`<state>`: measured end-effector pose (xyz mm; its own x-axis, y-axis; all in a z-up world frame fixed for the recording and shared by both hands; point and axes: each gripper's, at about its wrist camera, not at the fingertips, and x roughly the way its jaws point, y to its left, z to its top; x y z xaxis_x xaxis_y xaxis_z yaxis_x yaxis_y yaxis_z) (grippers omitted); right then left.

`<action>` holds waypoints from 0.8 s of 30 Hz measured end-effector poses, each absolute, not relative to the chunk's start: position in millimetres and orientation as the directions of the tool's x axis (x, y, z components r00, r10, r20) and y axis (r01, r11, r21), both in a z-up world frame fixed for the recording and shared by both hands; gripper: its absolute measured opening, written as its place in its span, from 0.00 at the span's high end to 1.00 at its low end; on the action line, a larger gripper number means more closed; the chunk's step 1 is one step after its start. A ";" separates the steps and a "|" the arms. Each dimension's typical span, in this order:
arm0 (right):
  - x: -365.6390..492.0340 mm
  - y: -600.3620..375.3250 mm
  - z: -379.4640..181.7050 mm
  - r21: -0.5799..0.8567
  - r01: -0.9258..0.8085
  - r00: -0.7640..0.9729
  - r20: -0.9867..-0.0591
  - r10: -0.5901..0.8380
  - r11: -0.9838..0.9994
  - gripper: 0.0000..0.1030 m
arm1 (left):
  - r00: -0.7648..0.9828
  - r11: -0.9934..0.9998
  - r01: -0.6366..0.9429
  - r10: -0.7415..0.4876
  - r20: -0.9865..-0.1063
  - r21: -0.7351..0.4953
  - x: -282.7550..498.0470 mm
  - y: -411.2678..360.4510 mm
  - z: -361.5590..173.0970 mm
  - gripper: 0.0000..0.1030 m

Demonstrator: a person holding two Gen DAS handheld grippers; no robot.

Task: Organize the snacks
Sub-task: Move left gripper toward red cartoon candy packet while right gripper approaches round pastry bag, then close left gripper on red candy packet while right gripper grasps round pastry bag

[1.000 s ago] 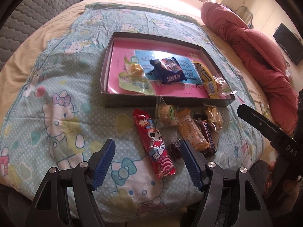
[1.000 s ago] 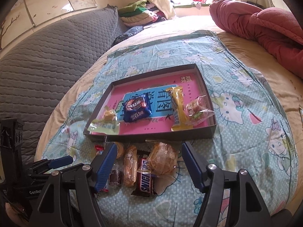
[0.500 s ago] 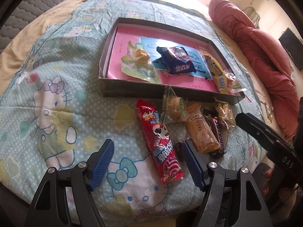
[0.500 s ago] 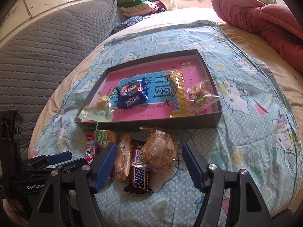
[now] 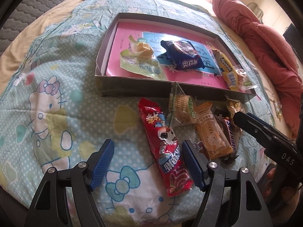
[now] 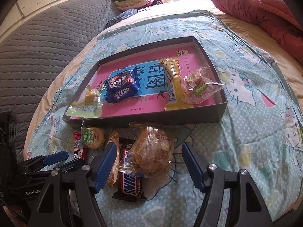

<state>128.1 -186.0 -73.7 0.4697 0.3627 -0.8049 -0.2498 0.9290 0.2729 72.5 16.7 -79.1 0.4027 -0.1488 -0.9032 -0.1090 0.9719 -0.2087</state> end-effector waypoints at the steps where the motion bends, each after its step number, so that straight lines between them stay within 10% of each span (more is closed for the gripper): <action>1: 129.1 -185.5 -75.2 0.272 -0.248 0.468 -0.807 0.361 0.930 0.32 | 0.404 0.973 -0.110 -0.143 -0.903 -0.203 73.0 16.6 -79.6 0.27; 10: 133.7 -183.9 -83.8 0.235 -0.244 0.470 -0.820 0.327 0.941 0.37 | 0.398 0.987 -0.088 -0.088 -0.913 -0.134 78.0 10.0 -86.1 0.27; 24: 134.2 -187.7 -87.9 0.190 -0.251 0.477 -0.829 0.292 0.949 0.52 | 0.412 0.975 -0.137 -0.106 -0.905 -0.176 79.5 29.7 -89.2 0.54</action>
